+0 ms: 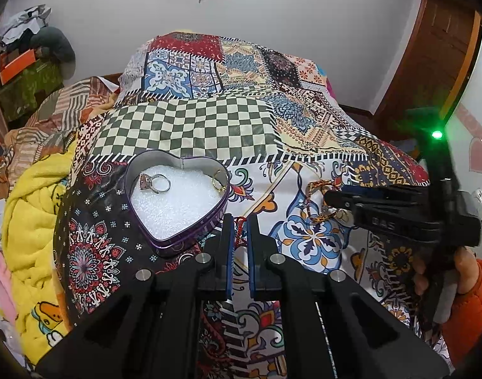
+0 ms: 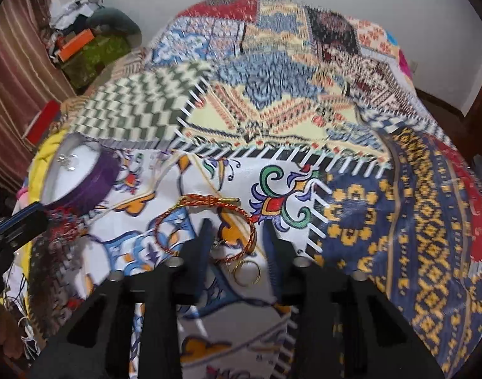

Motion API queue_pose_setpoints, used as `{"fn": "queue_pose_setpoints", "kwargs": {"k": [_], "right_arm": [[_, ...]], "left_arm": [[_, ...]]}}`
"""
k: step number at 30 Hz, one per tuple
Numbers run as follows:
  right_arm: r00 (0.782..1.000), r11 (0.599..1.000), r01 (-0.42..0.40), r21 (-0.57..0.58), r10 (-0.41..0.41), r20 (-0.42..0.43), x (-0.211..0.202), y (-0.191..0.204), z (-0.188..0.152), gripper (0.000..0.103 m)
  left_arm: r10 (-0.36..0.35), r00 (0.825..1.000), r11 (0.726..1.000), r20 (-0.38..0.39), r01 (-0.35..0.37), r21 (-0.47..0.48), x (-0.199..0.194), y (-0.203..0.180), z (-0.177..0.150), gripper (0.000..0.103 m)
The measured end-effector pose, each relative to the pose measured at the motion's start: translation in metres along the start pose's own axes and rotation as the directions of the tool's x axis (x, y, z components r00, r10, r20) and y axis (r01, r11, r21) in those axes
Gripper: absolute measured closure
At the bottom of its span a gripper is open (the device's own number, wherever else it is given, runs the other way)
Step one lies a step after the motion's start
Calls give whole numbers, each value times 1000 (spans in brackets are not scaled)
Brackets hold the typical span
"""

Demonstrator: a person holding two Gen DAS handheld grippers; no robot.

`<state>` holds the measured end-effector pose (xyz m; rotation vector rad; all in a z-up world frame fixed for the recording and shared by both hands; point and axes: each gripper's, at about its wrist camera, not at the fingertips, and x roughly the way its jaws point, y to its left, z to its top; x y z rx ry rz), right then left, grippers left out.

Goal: Organize jewelry

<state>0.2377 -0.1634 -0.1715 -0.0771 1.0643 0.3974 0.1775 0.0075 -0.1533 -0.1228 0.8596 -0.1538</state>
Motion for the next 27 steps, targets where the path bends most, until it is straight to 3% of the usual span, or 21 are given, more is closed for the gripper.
{"fn": "queue_pose_setpoints", "kwargs": {"k": [2, 5, 14, 27], "right_arm": [[1000, 1000, 22, -7, -22, 7, 5, -1, 1, 94], [999, 1000, 17, -10, -17, 29, 2, -3, 1, 98], [991, 1000, -19, 9, 18, 130, -31, -1, 5, 100], [958, 997, -67, -32, 73, 279, -91, 22, 15, 100]], "left_arm": [[0, 1000, 1000, -5, 0, -1, 3, 1, 0, 97], [2, 1000, 1000, -12, -2, -2, 7, 2, -1, 97], [10, 1000, 1000, 10, -10, -5, -3, 1, 3, 97], [30, 992, 1000, 121, -28, -13, -45, 5, 21, 97]]}}
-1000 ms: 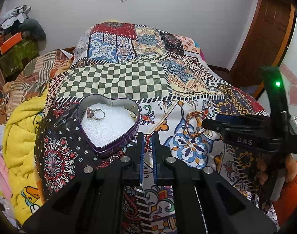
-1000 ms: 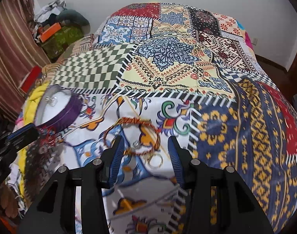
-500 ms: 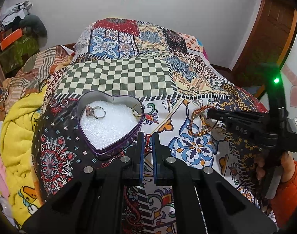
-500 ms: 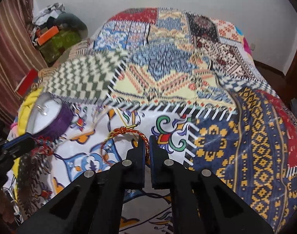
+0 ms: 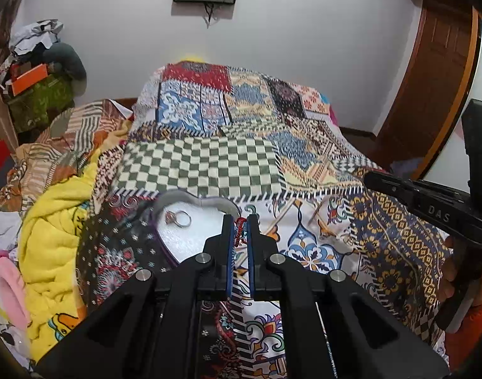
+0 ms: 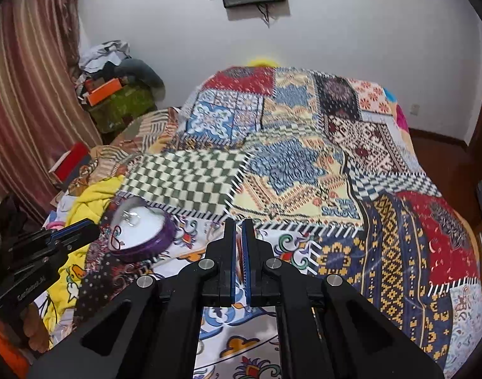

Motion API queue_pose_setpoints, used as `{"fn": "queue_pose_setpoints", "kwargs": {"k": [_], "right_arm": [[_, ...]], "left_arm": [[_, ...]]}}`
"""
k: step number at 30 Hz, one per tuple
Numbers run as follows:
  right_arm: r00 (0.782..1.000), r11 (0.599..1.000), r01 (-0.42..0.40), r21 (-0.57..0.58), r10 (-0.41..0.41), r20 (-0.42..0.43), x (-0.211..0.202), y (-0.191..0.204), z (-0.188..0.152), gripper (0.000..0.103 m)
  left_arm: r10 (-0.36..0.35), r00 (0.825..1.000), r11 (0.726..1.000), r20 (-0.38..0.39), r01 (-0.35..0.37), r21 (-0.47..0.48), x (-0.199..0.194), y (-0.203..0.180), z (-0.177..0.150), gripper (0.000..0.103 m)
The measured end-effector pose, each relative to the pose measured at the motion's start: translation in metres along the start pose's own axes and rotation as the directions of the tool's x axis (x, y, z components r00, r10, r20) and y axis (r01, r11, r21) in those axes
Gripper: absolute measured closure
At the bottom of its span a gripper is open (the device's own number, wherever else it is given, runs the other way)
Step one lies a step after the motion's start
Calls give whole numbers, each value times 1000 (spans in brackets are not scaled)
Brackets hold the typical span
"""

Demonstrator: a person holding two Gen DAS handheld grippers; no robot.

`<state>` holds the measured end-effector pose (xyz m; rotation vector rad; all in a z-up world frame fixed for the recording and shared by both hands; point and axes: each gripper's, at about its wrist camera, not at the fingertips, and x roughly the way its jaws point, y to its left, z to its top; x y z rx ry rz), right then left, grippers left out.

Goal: Organize jewelry

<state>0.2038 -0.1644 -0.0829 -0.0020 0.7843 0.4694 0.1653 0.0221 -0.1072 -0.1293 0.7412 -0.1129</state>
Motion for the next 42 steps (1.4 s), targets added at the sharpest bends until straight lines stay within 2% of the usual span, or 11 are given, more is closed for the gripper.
{"fn": "queue_pose_setpoints", "kwargs": {"k": [6, 9, 11, 13, 14, 20, 25, 33, 39, 41, 42], "right_arm": [[1000, 999, -7, -41, 7, 9, -1, 13, 2, 100], [998, 999, -30, -44, 27, -48, 9, 14, -3, 98], [992, 998, -51, -27, 47, -113, 23, 12, -9, 88], [982, 998, -55, -3, 54, -179, 39, 8, -17, 58], [980, 999, -49, 9, 50, -193, 45, 5, -21, 57], [943, 980, -140, 142, 175, -283, 65, -11, -49, 57], [917, 967, -149, 206, 213, -338, 84, -13, -60, 57], [942, 976, -97, 193, 152, -299, 94, -5, -48, 57], [963, 1000, 5, -8, -7, -271, 97, 19, -50, 59], [967, 998, 25, -65, -41, -250, 95, 26, -53, 72], [968, 997, 15, -74, -33, -250, 94, 27, -53, 88]], "left_arm": [[14, 999, 1000, 33, -13, -13, -12, 9, 6, 97], [21, 999, 1000, 36, -20, -20, -13, 13, 5, 97], [23, 999, 999, 31, -22, -25, -11, 15, 3, 97], [25, 999, 999, 23, -25, -29, -9, 17, 1, 97], [25, 1000, 999, 15, -24, -32, -6, 18, -1, 97], [20, 1000, 999, -9, -20, -36, 4, 20, -7, 97], [14, 999, 998, -31, -16, -55, 14, 24, -11, 97], [17, 999, 997, -51, -21, -79, 22, 35, -16, 97], [12, 998, 997, -62, -17, -82, 28, 36, -18, 97], [10, 998, 997, -62, -15, -80, 28, 35, -19, 97], [9, 998, 997, -62, -14, -79, 28, 35, -19, 97]]}}
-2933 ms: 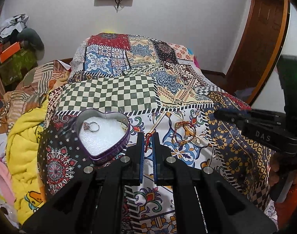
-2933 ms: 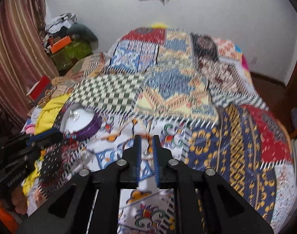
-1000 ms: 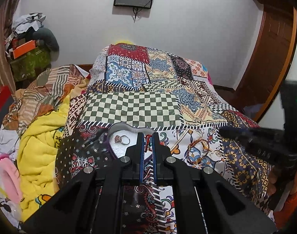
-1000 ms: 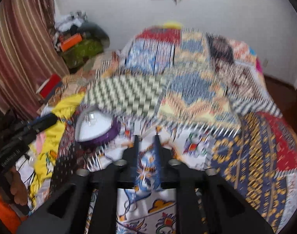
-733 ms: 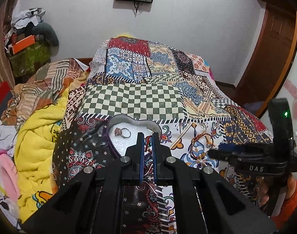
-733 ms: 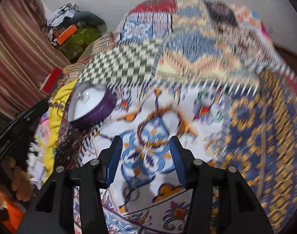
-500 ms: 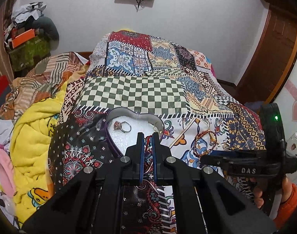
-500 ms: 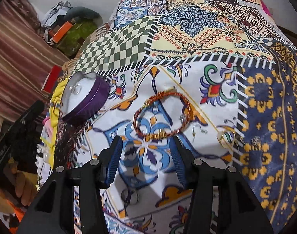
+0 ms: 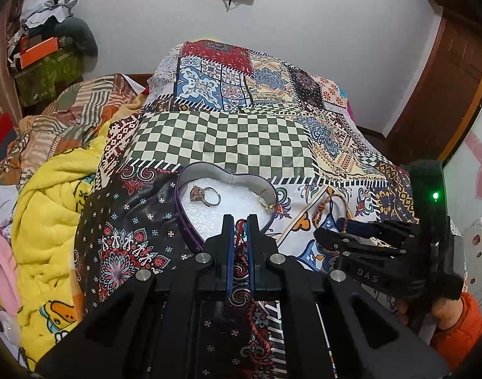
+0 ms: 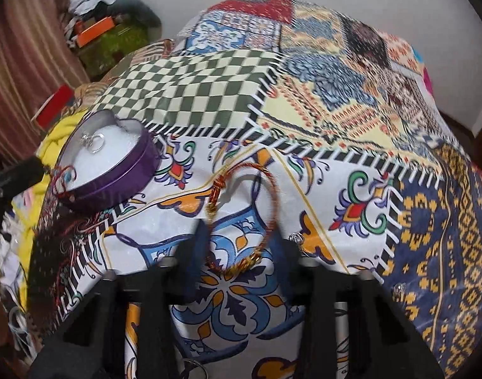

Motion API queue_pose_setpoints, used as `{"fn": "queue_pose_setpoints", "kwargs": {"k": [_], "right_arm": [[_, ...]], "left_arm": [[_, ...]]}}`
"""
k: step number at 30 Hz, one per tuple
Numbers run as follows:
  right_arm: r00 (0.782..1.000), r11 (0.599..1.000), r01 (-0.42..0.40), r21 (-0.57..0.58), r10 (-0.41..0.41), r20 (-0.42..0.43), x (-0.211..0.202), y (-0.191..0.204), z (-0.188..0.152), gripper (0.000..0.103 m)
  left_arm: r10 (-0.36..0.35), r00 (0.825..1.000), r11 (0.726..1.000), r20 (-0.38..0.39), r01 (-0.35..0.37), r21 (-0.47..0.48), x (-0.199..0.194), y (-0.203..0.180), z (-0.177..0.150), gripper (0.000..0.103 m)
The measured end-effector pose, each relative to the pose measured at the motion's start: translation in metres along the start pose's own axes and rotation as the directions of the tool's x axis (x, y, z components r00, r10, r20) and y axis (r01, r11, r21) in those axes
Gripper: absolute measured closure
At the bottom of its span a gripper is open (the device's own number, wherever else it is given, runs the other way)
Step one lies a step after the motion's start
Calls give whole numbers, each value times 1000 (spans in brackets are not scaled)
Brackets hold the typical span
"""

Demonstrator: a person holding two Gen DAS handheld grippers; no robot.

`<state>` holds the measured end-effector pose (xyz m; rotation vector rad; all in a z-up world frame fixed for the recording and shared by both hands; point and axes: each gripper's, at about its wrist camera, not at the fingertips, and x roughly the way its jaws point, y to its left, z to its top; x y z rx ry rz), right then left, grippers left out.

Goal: Organize jewelry

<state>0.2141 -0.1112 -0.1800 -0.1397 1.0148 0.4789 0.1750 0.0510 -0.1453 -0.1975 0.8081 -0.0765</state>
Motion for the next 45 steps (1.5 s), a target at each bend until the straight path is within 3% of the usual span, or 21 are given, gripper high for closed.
{"fn": "queue_pose_setpoints", "kwargs": {"k": [1, 12, 26, 45], "right_arm": [[1000, 1000, -8, 3, 8, -4, -1, -1, 1, 97], [996, 998, -54, 28, 52, 71, -29, 2, 15, 98], [968, 990, -143, -9, 142, 208, -65, 26, 53, 98], [967, 970, -237, -58, 241, 84, -3, 63, 70, 98]], "left_arm": [[-1, 1000, 1000, 0, 1, 1, 0, -1, 0, 97], [6, 999, 1000, 37, -7, 16, -14, -4, 9, 97], [16, 994, 999, 107, -21, 44, -25, -2, 33, 97], [-18, 1000, 1000, -9, 18, 5, 26, 23, 35, 97]]}}
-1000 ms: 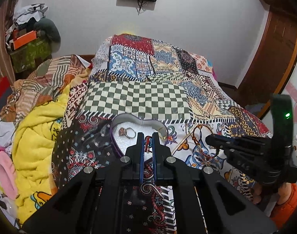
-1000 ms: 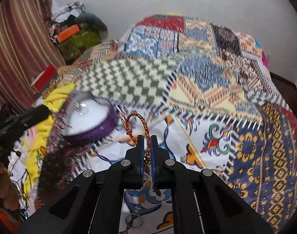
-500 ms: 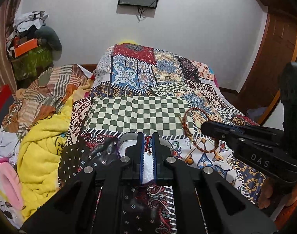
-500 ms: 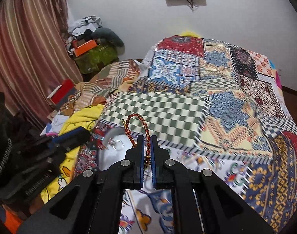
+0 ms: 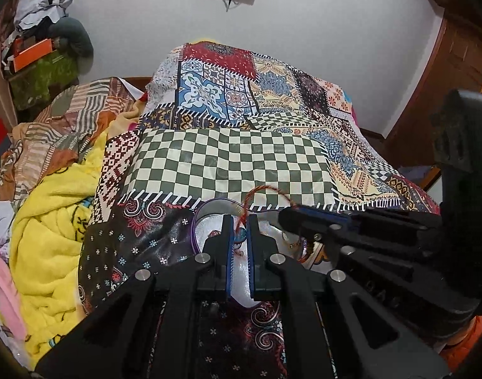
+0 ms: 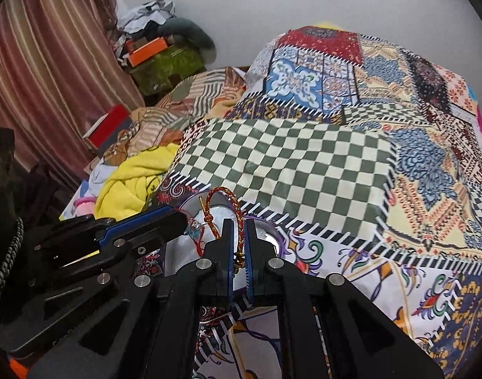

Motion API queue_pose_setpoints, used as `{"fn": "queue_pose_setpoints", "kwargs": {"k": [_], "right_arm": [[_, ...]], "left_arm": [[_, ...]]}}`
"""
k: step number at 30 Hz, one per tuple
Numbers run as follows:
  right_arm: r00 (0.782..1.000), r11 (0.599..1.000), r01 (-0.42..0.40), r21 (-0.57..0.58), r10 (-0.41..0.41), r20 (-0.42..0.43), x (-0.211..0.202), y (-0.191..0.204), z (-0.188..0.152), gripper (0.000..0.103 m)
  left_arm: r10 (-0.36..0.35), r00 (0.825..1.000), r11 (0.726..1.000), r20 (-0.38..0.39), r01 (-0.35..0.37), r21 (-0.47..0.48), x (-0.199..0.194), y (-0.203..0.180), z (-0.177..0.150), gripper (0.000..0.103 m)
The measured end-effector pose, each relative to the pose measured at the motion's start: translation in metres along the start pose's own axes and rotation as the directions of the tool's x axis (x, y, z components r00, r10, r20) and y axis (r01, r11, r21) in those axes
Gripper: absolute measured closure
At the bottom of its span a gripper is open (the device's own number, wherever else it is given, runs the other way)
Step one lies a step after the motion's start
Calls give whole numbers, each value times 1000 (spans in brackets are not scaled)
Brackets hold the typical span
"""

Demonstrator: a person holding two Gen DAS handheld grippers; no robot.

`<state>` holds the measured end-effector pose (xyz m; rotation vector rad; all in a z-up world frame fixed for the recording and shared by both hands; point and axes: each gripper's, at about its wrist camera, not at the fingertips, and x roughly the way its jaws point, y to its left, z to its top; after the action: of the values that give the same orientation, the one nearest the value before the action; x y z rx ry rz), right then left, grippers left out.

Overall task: Organize jewelry
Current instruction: 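Lower the red bracelet into the tin with the left tool while the right tool lowers the orange bracelet in, then open both tools and lift them away from the heart tin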

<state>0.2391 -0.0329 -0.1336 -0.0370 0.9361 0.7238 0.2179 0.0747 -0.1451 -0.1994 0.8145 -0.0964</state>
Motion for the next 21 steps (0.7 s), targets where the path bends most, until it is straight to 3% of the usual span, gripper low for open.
{"fn": "queue_pose_setpoints", "kwargs": {"k": [11, 21], "right_arm": [[999, 999, 0, -33, -2, -50, 6, 1, -4, 96], [1000, 1000, 17, -24, -17, -1, -26, 1, 2, 74]], "left_arm": [[6, 1000, 999, -3, -6, -33, -2, 8, 6, 97], [32, 999, 999, 44, -32, -14, -30, -1, 11, 83]]}}
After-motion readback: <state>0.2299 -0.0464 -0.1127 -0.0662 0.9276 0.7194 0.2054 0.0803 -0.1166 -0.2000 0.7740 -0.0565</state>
